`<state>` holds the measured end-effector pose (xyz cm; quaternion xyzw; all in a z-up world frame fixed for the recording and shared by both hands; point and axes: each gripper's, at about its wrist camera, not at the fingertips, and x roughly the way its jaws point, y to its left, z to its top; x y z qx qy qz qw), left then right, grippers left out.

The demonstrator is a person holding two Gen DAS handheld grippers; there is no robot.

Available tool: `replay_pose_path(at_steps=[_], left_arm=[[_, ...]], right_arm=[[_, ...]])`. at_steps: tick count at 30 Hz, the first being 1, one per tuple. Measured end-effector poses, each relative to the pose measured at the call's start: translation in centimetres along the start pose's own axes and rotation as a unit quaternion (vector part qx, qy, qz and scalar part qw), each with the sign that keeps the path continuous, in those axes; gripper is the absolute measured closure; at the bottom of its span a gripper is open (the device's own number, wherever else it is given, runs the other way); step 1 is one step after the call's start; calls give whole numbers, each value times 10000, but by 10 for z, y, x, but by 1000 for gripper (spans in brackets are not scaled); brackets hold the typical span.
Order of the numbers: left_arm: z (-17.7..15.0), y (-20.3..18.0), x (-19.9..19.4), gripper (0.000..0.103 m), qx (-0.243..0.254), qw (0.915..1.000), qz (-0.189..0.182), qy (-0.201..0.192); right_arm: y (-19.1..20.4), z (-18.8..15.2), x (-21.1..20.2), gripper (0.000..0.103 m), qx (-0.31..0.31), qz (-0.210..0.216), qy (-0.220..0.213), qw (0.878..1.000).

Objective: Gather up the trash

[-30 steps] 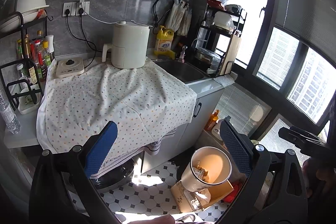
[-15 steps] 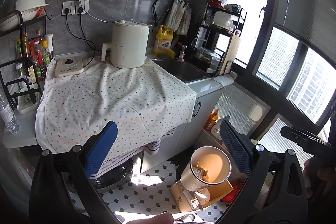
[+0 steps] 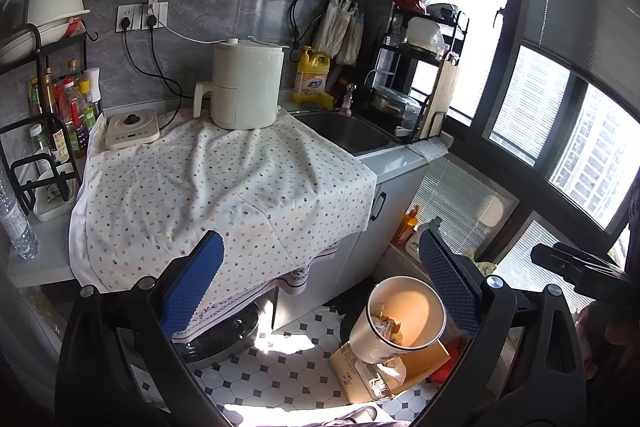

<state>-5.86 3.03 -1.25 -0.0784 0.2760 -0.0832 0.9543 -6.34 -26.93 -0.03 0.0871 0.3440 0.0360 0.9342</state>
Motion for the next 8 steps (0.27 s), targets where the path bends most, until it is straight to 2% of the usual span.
replay_pose_path(at_steps=[8], left_arm=[[0, 7, 7, 6, -81, 9999, -122, 76]], right_arm=[[2, -8, 3, 8, 23, -71, 60, 10000]])
